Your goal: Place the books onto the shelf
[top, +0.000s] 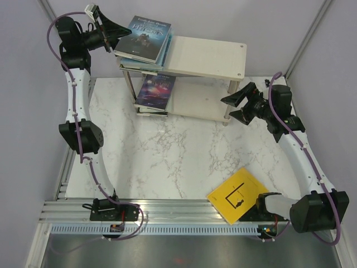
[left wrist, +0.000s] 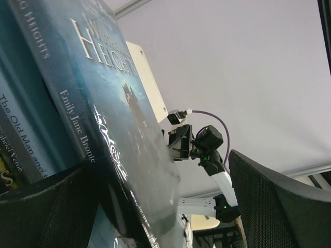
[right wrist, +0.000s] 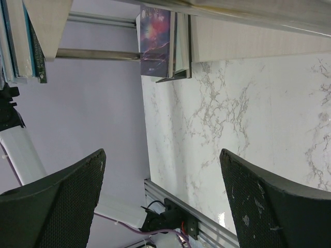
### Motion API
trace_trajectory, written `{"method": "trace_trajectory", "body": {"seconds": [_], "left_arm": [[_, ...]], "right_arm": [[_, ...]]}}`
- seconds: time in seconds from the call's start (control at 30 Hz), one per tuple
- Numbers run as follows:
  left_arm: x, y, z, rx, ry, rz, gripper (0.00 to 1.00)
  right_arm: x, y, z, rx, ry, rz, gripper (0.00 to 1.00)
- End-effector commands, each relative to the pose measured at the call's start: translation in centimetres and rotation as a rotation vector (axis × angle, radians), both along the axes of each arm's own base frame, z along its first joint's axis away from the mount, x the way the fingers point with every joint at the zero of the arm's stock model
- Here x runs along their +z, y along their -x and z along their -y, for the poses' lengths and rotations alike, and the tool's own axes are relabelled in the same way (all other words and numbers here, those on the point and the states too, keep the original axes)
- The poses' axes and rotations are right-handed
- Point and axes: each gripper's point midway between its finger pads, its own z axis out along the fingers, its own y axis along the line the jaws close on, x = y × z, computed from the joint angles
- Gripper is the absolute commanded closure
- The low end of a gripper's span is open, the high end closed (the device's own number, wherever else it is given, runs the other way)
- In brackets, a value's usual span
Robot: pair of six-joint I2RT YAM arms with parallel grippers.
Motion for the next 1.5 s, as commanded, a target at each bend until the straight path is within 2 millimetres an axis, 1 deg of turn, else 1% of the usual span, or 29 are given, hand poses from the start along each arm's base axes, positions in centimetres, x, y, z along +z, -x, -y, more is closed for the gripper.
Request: {"method": "trace_trajectory", "body": {"seconds": [0.0,0.1,0.13,0.17,0.23,0.27,0.33,0.47,0.57,0.7,0.73,0.83,0.93,1.13,1.17,1.23,1.27,1.33,1.37,1.4,1.47], "left_arm": [[-0.3,-0.4,0.0,0.027,-0.034,0.059,0.0],[-0.6,-0.8,-0.1,0.062,-0.059,0.08,0.0],[-1.0,-0.8,-0.2,0.072,-0.066,0.059,0.0],[-1.0,-0.9,-0.3,0.088,-0.086,0.091,0.0],[-1.4,-1.3,-0.6,0.14,-0.127,0.11,0.0],[-1.6,-2.1,-1.1,0.196,-0.151,0.117,0.0],[-2.3,-2.3,-1.5,0.24,-0.197,0.12,0.0],[-3.0,-3.0,-2.3,0.31,-0.243,0.129,0.0],[-2.7,-3.2,-2.3,0.342,-0.261,0.149,0.0],[-1.2,-3.3,-3.0,0.432,-0.287,0.182,0.0],[-0.6,-3.0,-3.3,0.455,-0.295,0.2,0.0],[0.4,-2.9,-3.8,0.504,-0.309,0.223,0.0],[0.5,-2.9,-3.6,0.518,-0.318,0.226,0.0],[0.9,-2.5,-1.8,0.524,-0.348,0.258,0.0],[1.6,-2.2,-1.6,0.549,-0.36,0.28,0.0],[2.1,-1.7,-2.2,0.597,-0.408,0.303,0.0],[3.2,-1.1,-3.3,0.677,-0.431,0.315,0.0],[4.0,-0.4,-4.8,0.765,-0.488,0.334,0.0],[4.3,-0.2,-6.1,0.844,-0.52,0.325,0.0],[5.9,1.1,-6.9,0.892,-0.537,0.366,0.0],[6.5,1.8,-8.5,0.982,-0.575,0.365,0.0]], "right_arm": [[0.6,-0.1,-0.1,0.0,0.005,0.039,0.06],[0.4,-0.1,-0.1,-0.001,0.006,0.034,0.06],[0.3,-0.1,-0.1,0.0,0.007,0.033,0.06],[0.3,-0.1,0.0,0.0,0.008,0.033,0.07],[0.1,0.0,-0.1,0.002,0.008,0.03,0.06],[0.0,0.0,0.0,0.001,0.008,0.025,0.07],[-0.1,0.1,-0.1,0.003,0.008,0.022,0.06],[-0.3,0.1,-0.1,0.006,0.014,0.022,0.07],[-0.8,0.2,0.0,0.006,0.016,0.011,0.07],[-1.3,0.0,0.0,0.006,0.022,0.0,0.07],[-1.2,-0.1,0.0,0.004,0.022,0.001,0.07],[-1.3,-0.2,0.0,0.004,0.026,0.001,0.07],[-1.8,-0.2,0.1,0.004,0.029,-0.011,0.07],[-2.2,0.0,0.1,0.006,0.036,-0.015,0.07],[-2.1,-0.1,0.1,0.005,0.037,-0.01,0.07],[-1.7,-0.1,0.2,0.005,0.044,0.001,0.07],[-1.7,-0.1,0.2,0.007,0.055,0.005,0.07],[-1.4,-0.2,0.3,0.009,0.065,0.014,0.07],[-1.1,-0.2,0.3,0.014,0.071,0.019,0.07],[-1.1,-0.2,0.3,0.02,0.082,0.024,0.07],[-0.8,-0.2,0.3,0.023,0.092,0.029,0.07]]}}
